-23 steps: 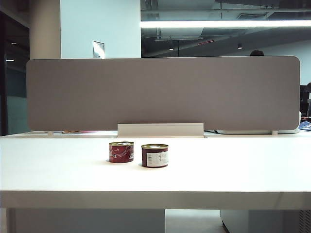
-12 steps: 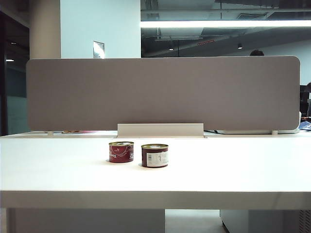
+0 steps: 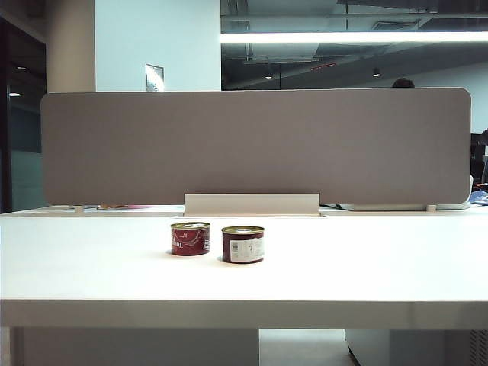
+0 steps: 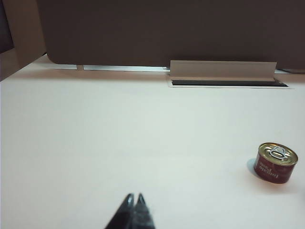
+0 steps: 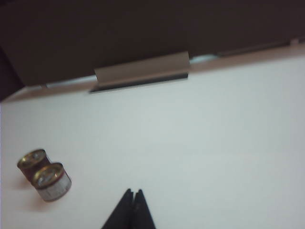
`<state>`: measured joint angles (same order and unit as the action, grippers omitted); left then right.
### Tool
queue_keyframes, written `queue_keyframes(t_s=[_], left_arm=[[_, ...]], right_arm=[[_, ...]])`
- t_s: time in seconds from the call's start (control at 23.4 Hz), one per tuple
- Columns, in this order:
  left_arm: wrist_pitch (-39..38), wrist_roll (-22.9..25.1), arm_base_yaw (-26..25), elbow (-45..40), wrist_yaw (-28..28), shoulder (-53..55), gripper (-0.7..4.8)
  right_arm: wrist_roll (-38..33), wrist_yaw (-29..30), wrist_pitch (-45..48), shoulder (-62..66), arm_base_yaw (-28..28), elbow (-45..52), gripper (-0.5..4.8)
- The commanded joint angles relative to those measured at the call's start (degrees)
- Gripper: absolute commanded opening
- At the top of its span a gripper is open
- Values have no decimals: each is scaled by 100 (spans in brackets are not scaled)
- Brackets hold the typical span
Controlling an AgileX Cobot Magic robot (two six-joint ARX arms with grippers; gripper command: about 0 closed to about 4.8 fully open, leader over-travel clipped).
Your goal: Stack a can of tomatoes on the right onto the can of tomatoes on the left.
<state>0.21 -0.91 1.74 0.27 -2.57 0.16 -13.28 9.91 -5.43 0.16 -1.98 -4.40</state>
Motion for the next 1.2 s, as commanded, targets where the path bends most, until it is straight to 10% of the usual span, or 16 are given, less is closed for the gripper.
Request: queue_keyframes(t_s=[0.04, 0.73, 1.2], left_arm=[[70, 4, -4, 17, -20, 7, -6], [68, 4, -4, 17, -26, 7, -6], [-35, 7, -4, 17, -1078, 7, -6]], right_arm=[[-20, 37, 87, 151, -9, -310, -2], [1038, 501, 240, 3283, -98, -2006, -2], [1530, 581, 383, 5982, -1353, -3329, -1]])
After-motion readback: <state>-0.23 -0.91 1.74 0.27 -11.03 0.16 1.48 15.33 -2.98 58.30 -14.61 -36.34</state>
